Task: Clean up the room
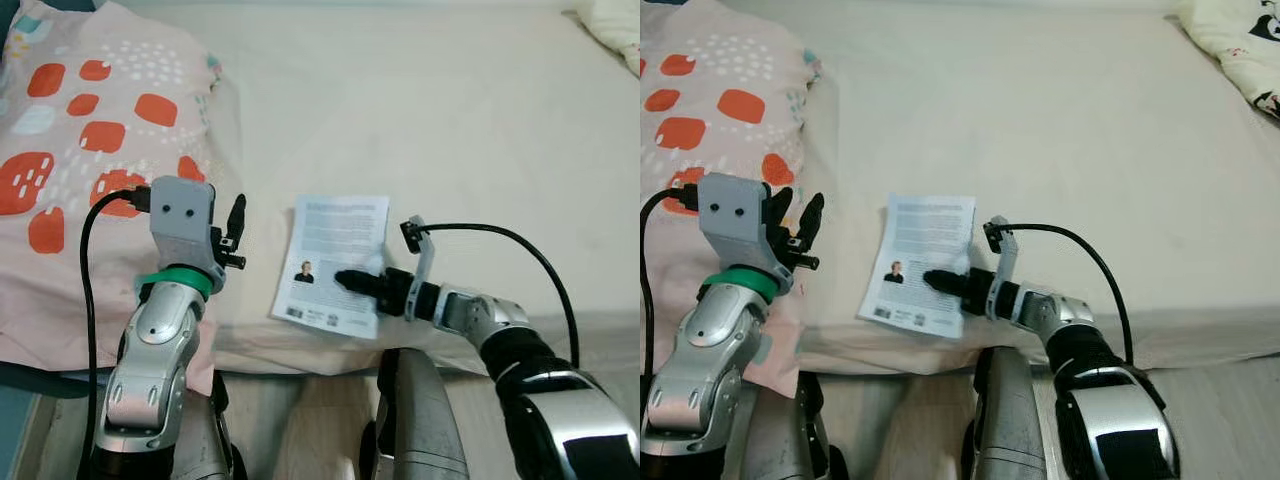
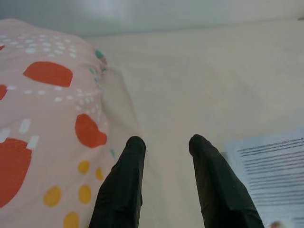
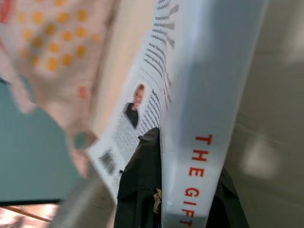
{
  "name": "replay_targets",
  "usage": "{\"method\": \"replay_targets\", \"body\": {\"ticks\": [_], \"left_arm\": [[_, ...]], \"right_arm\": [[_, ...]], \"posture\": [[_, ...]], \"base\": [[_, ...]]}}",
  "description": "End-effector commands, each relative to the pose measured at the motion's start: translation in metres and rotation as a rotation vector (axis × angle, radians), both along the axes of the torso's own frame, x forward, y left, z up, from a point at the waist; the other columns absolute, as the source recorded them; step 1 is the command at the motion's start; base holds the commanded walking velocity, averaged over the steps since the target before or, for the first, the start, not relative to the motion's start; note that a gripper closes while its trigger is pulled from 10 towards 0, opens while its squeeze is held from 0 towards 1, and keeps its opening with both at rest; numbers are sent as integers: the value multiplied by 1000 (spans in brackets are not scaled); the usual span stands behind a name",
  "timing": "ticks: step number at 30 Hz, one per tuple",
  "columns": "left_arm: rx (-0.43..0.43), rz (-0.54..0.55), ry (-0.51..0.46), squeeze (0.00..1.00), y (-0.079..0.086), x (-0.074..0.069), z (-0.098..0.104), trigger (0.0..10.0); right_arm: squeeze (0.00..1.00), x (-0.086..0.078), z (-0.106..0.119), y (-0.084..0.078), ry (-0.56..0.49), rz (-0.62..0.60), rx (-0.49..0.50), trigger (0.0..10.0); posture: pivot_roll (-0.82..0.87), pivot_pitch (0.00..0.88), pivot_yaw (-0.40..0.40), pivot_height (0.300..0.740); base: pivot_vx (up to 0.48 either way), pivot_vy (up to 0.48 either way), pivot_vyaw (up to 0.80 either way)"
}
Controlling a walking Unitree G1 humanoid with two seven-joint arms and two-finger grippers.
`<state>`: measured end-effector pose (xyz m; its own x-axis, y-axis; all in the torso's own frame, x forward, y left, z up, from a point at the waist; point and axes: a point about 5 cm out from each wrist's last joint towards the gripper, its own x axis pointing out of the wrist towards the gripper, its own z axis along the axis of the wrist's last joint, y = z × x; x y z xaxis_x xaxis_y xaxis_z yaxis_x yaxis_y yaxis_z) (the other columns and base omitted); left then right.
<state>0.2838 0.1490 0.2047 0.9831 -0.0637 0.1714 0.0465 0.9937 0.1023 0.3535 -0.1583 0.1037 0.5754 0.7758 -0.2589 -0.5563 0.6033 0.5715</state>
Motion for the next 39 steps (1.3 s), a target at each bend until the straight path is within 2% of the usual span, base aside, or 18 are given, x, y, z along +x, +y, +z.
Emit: {"method": "replay_targets", "body": {"ticks": [1,3,4,5,9,12,14,15,16,17,19,21,26,28,31,34,36,39], "left_arm": [[0,-3,23,0,-1,-2,-4,10000],[0,-6,26,0,-2,-2,-4,10000],[0,-7,26,0,-2,-1,-3,10000],[1,-6,25,0,-2,-1,-3,10000],[2,-1,24,0,0,-1,-2,10000],[2,5,26,0,1,-2,-3,10000],[1,6,27,0,1,-2,-3,10000],[0,6,27,0,0,-2,-3,10000],[0,6,27,0,0,-2,-3,10000],[-1,5,27,0,0,-1,-3,10000],[-3,0,27,0,-1,1,-3,10000],[-5,-5,26,0,-3,2,-4,10000],[-8,-15,26,0,-5,4,-4,10000],[-10,-20,25,0,-6,5,-4,10000],[-10,-25,22,0,-8,6,-4,10000],[-2,-23,20,0,-6,5,-3,10000],[3,-19,19,0,-4,4,-2,10000],[11,-8,20,0,0,2,-1,10000]], "right_arm": [[0,2,1,-12,-18,-46,-52,10000],[0,4,5,-17,-32,-65,-54,10000],[965,6,9,-16,-52,-53,-41,10000],[1000,7,13,-14,-74,-30,-40,10000],[1000,10,16,-12,-103,-25,-70,10000],[1000,15,22,-17,-138,-82,-98,10000],[1000,19,25,-23,-175,-119,-156,10000],[435,20,27,-28,-201,-146,-188,10000],[435,20,27,-28,-201,-146,-188,10000],[0,22,30,-33,-227,-175,-221,10000],[0,26,38,-44,-291,-249,-289,10000],[0,28,42,-50,-315,-304,-305,10000],[0,30,46,-55,-344,-371,-330,10000],[0,31,42,-54,-339,-398,-339,10000],[0,30,33,-43,-313,-398,-335,10000],[0,27,20,-24,-271,-375,-313,10000],[0,27,17,-20,-257,-397,-311,10000],[0,29,12,-22,-234,-556,-377,10000]], "posture": [[65,206,22,490],[65,206,22,490],[65,206,22,490],[76,205,21,490],[81,203,18,490],[83,200,16,490],[78,195,15,490],[78,195,15,490],[78,195,15,490],[73,190,16,490],[60,178,19,490],[54,174,20,490],[44,164,21,490],[44,160,22,490],[57,157,25,490],[71,156,25,490],[81,157,26,490],[87,161,32,490]], "base": [[0,0,0],[0,0,0],[0,0,0],[0,0,0],[0,0,0],[0,0,0],[0,0,0],[0,0,0],[0,0,0],[0,0,0],[0,0,0],[0,0,0],[0,0,0],[0,0,0],[0,0,0],[0,0,0],[0,0,0],[0,0,0]]}}
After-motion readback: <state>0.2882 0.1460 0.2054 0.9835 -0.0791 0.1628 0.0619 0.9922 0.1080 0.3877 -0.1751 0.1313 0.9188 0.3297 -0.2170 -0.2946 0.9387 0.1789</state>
